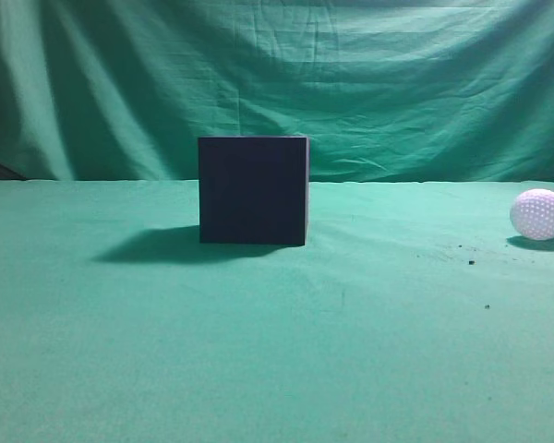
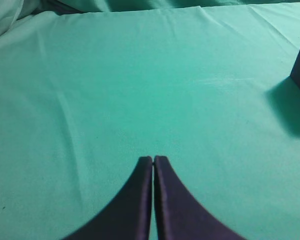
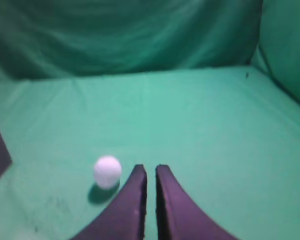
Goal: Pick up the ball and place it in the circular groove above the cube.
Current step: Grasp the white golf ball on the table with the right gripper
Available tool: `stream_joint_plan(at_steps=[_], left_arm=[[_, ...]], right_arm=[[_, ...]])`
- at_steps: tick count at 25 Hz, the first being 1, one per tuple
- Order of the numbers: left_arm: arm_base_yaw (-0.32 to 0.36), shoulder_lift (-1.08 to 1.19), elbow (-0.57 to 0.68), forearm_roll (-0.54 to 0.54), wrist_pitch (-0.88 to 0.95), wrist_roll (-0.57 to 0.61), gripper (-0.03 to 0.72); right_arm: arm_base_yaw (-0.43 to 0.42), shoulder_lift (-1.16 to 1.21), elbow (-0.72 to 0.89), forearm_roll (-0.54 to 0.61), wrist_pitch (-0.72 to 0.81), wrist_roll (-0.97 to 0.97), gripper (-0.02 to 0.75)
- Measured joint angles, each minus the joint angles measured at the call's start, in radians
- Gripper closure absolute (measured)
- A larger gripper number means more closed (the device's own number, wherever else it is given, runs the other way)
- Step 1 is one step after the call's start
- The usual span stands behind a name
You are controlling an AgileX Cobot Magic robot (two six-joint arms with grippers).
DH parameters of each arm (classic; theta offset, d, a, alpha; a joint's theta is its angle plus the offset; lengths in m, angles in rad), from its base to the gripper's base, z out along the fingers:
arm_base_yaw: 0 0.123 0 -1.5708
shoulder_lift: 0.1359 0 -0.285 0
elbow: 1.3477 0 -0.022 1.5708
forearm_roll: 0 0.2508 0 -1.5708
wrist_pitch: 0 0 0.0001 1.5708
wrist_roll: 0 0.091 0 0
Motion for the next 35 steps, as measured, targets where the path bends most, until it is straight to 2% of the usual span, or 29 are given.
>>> stream_joint_plan(at_steps=[5,8,11,17,23,27,31,35], left_arm=[[0.0,0.0,0.0,0.0,0.0,0.0,0.688],[0.0,0.0,0.0,0.0,0.0,0.0,0.688],[0.0,0.0,0.0,0.0,0.0,0.0,0.688],[0.0,0.0,0.0,0.0,0.0,0.0,0.688],[0.0,0.0,0.0,0.0,0.0,0.0,0.688],[0.0,0.0,0.0,0.0,0.0,0.0,0.688],[0.0,0.0,0.0,0.0,0.0,0.0,0.688],[0.0,0.0,0.0,0.0,0.0,0.0,0.688]], right_arm=[[0.0,0.0,0.0,0.024,-0.389,-0.007,0.692],[0.0,0.002,0.0,0.064,-0.477,-0.007,0.692],[0.0,0.077,-0.071,0.093,-0.392,-0.007,0.692],[0.0,0.406,-0.317,0.14,-0.1,-0.003,0.692],[0.0,0.712,-0.444,0.141,-0.048,-0.049,0.692],[0.002,0.87,-0.533,0.144,0.064,-0.094,0.692],[0.057,1.028,-0.653,0.144,0.226,-0.22,0.692],[0.153,1.211,-0.799,0.095,0.37,-0.24,0.692]])
